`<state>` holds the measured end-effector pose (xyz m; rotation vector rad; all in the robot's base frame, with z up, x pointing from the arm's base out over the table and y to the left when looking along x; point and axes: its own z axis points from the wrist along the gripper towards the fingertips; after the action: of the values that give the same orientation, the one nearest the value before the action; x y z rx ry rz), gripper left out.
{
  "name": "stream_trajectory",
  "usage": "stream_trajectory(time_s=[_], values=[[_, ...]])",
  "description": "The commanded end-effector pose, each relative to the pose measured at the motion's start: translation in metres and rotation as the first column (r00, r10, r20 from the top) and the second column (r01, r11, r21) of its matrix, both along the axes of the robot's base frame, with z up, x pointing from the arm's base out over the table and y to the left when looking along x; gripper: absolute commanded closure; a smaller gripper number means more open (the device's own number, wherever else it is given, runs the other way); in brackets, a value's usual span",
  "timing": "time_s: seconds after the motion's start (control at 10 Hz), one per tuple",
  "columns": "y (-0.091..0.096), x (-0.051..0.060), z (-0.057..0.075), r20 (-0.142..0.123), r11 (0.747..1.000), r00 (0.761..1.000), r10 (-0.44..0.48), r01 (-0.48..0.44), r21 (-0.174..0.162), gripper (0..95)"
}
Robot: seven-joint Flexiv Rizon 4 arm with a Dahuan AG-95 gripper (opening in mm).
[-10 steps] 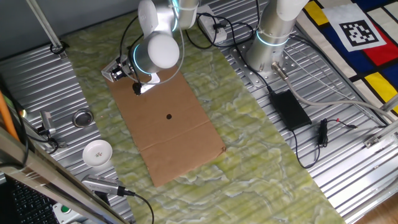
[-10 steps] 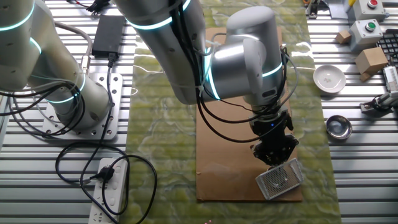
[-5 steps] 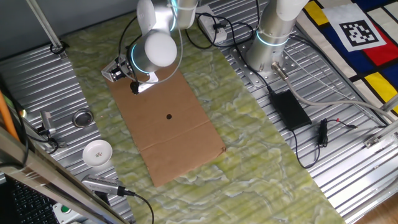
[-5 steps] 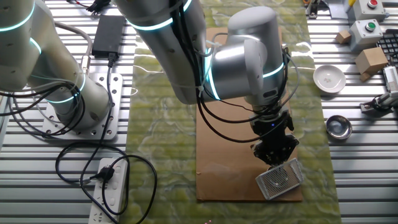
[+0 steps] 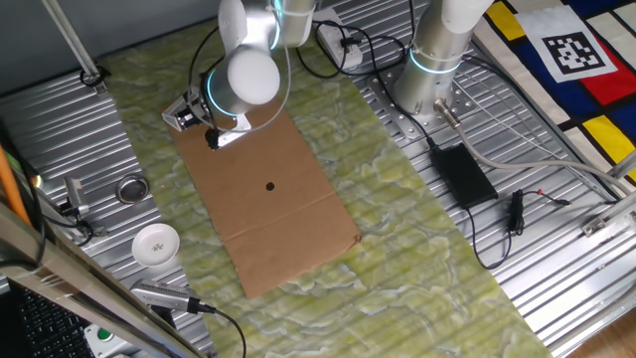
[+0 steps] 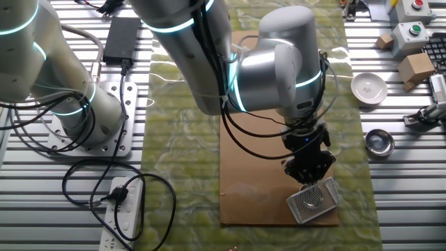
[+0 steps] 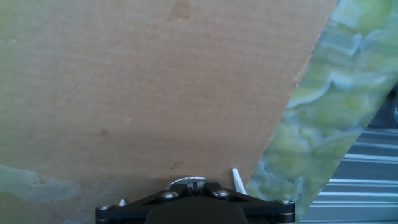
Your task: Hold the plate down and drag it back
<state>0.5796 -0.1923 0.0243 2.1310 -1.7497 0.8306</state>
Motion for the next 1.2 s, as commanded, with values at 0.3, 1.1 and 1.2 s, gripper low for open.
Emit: stream_trajectory(time_s=[0.3, 1.1, 1.2], values=[[0.0005, -0.0004, -0.0003, -0.001, 1.000, 1.000, -0.012, 0.012, 0.019, 95.0], [0.0035, -0.0002, -0.0016, -0.001, 0.996, 0.998, -0.060, 0.060, 0.064, 95.0], [0.0041, -0.0002, -0.0019, 0.000, 0.996, 0.998, -0.064, 0.064, 0.067, 95.0]])
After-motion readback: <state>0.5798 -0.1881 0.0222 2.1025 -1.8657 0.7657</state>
